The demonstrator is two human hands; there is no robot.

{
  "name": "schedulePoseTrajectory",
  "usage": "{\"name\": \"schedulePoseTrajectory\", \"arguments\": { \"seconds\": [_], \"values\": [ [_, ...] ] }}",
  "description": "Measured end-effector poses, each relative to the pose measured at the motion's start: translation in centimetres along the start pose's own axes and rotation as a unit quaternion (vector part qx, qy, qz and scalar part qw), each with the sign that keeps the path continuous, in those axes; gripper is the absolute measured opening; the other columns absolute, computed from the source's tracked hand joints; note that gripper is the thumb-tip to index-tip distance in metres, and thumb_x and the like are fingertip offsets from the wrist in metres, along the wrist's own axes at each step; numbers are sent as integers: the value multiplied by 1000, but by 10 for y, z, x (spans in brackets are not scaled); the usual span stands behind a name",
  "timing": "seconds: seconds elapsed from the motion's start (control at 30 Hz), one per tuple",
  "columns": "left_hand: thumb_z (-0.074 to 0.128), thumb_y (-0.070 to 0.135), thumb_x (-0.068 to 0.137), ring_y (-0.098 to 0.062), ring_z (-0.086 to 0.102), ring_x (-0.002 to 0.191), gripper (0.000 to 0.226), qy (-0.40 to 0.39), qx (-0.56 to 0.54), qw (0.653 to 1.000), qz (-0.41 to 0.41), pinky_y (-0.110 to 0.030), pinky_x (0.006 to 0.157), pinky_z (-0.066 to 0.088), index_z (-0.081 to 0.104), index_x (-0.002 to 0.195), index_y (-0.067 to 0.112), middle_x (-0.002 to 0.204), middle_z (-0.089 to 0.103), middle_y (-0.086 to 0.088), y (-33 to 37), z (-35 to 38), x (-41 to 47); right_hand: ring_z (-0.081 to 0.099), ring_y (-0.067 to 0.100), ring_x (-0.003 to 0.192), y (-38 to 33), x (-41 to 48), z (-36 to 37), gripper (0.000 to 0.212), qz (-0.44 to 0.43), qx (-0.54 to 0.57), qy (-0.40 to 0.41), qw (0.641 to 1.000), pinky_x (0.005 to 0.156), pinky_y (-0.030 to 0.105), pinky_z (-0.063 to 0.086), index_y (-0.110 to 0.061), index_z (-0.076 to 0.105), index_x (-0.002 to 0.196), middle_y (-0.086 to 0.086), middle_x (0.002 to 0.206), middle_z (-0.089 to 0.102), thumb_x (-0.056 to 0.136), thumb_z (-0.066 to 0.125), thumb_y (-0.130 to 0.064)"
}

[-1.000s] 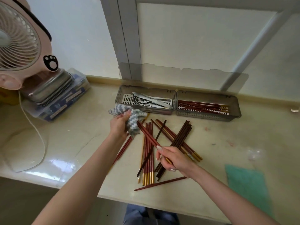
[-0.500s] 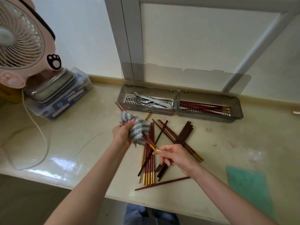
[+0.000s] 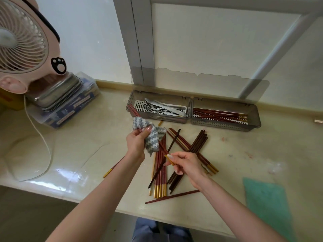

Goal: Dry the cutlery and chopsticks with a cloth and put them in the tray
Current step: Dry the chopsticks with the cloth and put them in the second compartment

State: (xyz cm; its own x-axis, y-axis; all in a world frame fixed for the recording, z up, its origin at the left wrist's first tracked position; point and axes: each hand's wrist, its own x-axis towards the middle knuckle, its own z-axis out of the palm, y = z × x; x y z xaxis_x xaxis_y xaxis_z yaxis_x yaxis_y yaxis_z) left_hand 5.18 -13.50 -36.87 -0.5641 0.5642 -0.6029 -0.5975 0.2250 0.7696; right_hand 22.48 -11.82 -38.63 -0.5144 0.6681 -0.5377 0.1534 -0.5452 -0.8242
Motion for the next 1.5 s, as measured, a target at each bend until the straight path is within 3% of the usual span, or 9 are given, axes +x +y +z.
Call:
{"name": "schedulePoseTrajectory", "arguments": {
  "seconds": [0.17,0.33,0.43,0.8,1.0,1.2,1.33,1.4,1.5],
  "values": [
    [63,-4,81,-17,67,60,7,12,3,1000,-14,-26,55,57,58,85,-1,72,67,-8,15,-6,1,42,9,43,1,-5,-2,12,-6,-16,-31,999,40,17,29,1,69,92,11,68,63,88,63,-9],
    [62,-3,83,-20,63,78,21,59,-31,998,16,-30,69,54,52,101,-1,87,63,-9,49,-18,23,38,9,42,0,-11,-16,14,7,-27,-63,998,40,16,27,0,69,93,11,67,59,90,60,-9],
    [60,0,85,-19,63,78,7,69,-36,997,27,-27,66,53,55,90,0,89,63,-9,53,-19,25,37,9,42,0,-11,-17,15,18,-24,-69,997,40,17,24,1,69,95,11,66,57,91,58,-8],
    [59,8,87,-18,66,76,9,-95,63,992,-56,-27,66,53,62,94,2,85,69,-9,-27,3,-28,44,7,39,-14,18,20,11,48,34,56,997,35,16,30,4,61,87,9,65,54,92,52,2],
    [56,-1,87,-18,66,65,5,-53,58,996,-44,-24,55,55,60,87,2,77,68,-10,-11,-2,-18,71,20,71,-11,15,21,19,16,158,7,987,63,23,58,5,58,102,15,83,72,84,60,7],
    [51,4,92,-13,68,61,12,-132,22,989,-56,-22,52,53,60,96,-3,81,67,-12,-18,13,-44,58,10,53,-12,14,23,7,-28,8,129,991,46,17,46,-7,61,92,4,73,69,87,64,-11],
    [61,7,87,-17,70,70,17,-94,165,982,-3,-26,59,57,61,100,-4,89,70,-15,-12,11,-40,49,8,58,-26,13,4,29,-68,-20,106,992,46,16,39,-11,55,106,9,95,64,81,69,-14],
    [69,13,80,-18,69,79,24,-94,283,953,58,-29,68,58,63,100,1,96,70,-12,-12,14,-39,47,7,57,-40,17,-6,30,-114,19,99,988,49,18,37,-14,58,115,10,100,65,86,62,-15],
    [76,22,73,-12,64,84,35,-139,419,886,144,-17,69,53,65,102,4,94,67,1,-18,27,-47,52,5,57,-58,24,-14,23,-138,23,98,985,47,16,40,-13,65,113,3,86,66,95,52,-20]
  ]
}}
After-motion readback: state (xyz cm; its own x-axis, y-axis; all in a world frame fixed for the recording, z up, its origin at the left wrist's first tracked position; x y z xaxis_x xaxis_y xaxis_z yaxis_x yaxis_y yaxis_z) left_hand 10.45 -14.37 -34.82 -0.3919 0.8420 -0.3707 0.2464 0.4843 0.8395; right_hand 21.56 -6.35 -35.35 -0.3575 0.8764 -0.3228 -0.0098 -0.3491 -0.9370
